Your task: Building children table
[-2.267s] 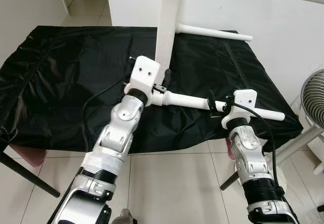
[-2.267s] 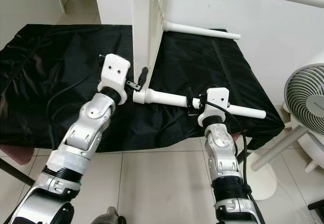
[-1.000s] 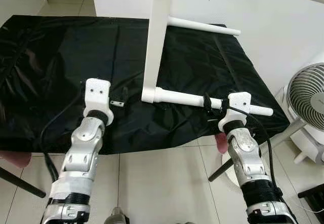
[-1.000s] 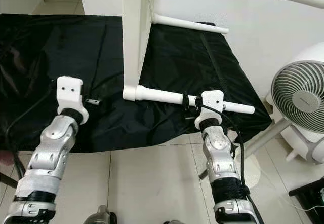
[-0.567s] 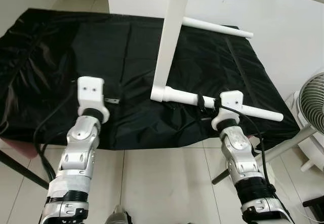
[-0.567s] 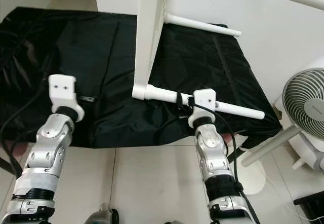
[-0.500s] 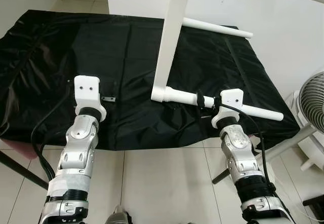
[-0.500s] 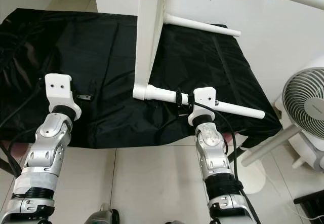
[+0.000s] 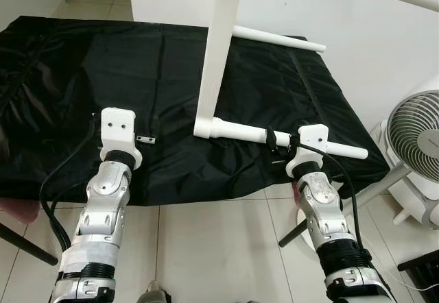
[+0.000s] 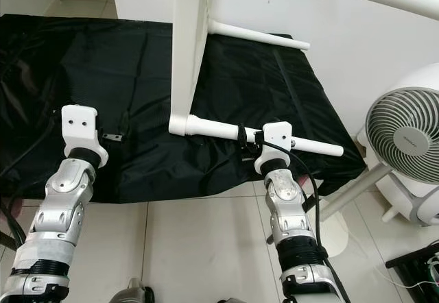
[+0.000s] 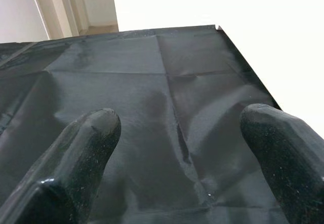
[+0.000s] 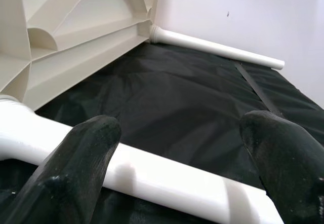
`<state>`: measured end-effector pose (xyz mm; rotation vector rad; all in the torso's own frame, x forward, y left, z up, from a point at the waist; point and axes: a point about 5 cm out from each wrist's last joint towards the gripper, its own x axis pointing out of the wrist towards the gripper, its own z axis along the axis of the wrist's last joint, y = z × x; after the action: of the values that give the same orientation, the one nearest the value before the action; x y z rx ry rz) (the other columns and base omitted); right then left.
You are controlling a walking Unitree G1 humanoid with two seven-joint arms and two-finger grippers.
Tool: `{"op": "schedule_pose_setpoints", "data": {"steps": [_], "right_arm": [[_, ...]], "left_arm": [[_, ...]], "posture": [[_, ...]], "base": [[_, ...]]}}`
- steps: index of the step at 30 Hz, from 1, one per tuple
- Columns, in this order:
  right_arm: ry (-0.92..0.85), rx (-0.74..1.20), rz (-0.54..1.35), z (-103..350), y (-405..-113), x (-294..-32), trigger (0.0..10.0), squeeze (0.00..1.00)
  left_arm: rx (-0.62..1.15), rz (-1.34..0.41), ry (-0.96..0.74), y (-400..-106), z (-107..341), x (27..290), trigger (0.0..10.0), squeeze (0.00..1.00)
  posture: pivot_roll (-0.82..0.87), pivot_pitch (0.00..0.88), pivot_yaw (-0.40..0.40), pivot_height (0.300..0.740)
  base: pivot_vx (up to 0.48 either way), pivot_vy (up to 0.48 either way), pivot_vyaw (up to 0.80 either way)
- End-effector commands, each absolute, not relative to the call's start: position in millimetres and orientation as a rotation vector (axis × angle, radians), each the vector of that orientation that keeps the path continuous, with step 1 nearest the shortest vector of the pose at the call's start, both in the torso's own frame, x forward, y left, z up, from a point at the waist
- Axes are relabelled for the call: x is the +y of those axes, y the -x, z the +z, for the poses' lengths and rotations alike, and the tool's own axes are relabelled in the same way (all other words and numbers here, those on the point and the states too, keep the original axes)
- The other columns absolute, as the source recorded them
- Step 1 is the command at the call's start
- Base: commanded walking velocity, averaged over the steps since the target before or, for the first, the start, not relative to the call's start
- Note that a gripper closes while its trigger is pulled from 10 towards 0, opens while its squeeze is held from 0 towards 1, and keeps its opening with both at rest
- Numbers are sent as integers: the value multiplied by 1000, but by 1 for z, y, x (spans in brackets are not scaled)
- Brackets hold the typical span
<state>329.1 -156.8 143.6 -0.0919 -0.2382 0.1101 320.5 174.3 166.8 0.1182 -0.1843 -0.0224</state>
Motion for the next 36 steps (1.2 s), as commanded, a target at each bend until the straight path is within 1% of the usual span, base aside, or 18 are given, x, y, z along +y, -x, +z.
{"op": "schedule_pose_setpoints", "data": {"steps": [1,4,6,9,14,26,29,36], "right_arm": [[91,-221,94,137,-327,-162,10000,0],[85,-217,105,136,-327,-160,10000,0],[90,-216,115,135,-327,-158,10000,0],[92,-215,120,134,-326,-156,10000,0],[88,-216,121,133,-325,-156,10000,0],[97,-219,126,133,-326,-158,10000,0],[103,-222,121,134,-327,-161,10000,0],[105,-223,115,135,-327,-162,10000,0]], "left_arm": [[-177,0,-107,-318,165,172,10000,0],[-168,-33,-89,-317,161,166,10000,0],[-160,-82,-105,-313,156,158,10000,0],[-159,-92,-123,-309,153,154,10000,0],[-153,-80,-101,-306,150,152,10000,0],[-165,-112,-159,-309,154,147,10000,0],[-171,-139,-203,-310,155,141,10000,0],[-167,-149,-206,-311,155,137,10000,0]], "posture": [[113,71,-78,740],[112,67,-81,740],[113,59,-80,740],[116,55,-76,740],[116,45,-76,740],[116,30,-76,740],[115,31,-76,740],[112,36,-76,740]], "base": [[0,0,0],[0,0,0],[0,0,0],[0,0,0],[0,0,0],[0,0,0],[0,0,0],[0,0,0]]}}
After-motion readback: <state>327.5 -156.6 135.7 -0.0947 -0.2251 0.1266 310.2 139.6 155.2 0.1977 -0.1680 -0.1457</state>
